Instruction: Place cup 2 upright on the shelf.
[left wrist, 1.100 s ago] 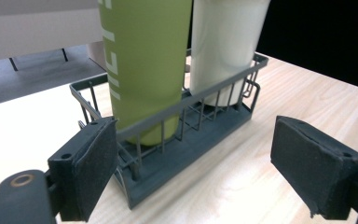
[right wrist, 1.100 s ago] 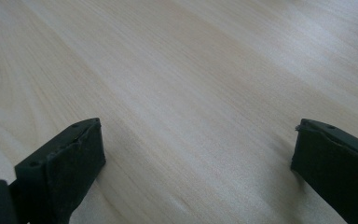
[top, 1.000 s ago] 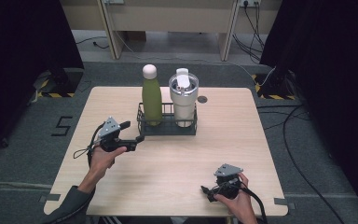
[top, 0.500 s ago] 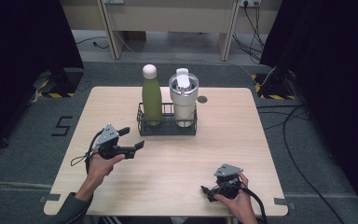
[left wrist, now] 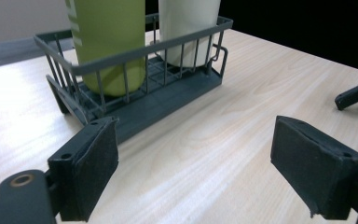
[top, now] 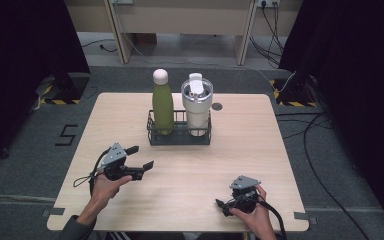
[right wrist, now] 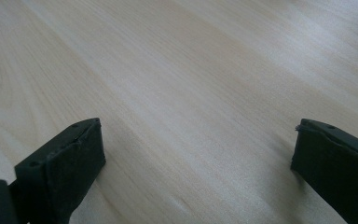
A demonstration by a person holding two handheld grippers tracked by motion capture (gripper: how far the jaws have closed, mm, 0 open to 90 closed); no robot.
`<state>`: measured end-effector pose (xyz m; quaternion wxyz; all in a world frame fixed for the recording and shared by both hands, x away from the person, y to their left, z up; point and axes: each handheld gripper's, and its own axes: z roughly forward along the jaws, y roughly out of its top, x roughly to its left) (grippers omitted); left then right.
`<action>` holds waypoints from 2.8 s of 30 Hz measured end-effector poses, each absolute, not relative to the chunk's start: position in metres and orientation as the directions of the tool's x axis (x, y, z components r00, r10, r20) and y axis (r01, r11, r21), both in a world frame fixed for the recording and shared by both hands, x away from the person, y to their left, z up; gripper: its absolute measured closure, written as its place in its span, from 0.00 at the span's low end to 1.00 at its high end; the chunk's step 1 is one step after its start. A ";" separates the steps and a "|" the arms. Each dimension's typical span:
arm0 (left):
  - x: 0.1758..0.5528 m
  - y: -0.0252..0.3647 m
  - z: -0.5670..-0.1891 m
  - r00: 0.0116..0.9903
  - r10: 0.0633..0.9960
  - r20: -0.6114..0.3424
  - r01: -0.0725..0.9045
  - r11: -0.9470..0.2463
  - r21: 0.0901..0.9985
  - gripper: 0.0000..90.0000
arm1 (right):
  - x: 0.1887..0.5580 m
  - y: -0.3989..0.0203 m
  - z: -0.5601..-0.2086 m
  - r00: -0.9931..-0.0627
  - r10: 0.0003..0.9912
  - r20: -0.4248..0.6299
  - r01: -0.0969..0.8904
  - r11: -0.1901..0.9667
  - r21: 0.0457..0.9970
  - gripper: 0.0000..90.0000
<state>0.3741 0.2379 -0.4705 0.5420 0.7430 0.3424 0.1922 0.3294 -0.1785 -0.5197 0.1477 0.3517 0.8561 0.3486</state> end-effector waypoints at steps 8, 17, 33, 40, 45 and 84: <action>0.364 0.243 -0.481 0.692 0.715 -0.103 0.323 -0.178 0.930 0.16 | 0.329 -0.178 -0.520 -0.707 0.707 -0.005 0.502 0.508 0.700 0.03; 0.353 0.246 -0.497 0.698 0.707 -0.115 0.355 -0.203 0.913 0.16 | 0.329 -0.178 -0.520 -0.706 0.708 -0.002 0.505 0.506 0.699 0.03; 0.329 0.249 -0.516 0.712 0.693 -0.114 0.418 -0.288 0.862 0.16 | 0.329 -0.178 -0.520 -0.707 0.707 -0.003 0.504 0.506 0.700 0.03; 0.324 0.251 -0.518 0.701 0.708 -0.080 0.436 -0.338 0.834 0.16 | 0.329 -0.178 -0.520 -0.707 0.707 -0.003 0.504 0.506 0.700 0.03; 0.321 0.252 -0.520 0.702 0.707 -0.083 0.450 -0.351 0.821 0.17 | 0.329 -0.178 -0.520 -0.707 0.707 -0.003 0.503 0.507 0.700 0.03; 0.308 0.250 -0.525 0.710 0.704 -0.019 0.477 -0.460 0.749 0.14 | 0.329 -0.178 -0.520 -0.711 0.704 -0.002 0.502 0.509 0.699 0.03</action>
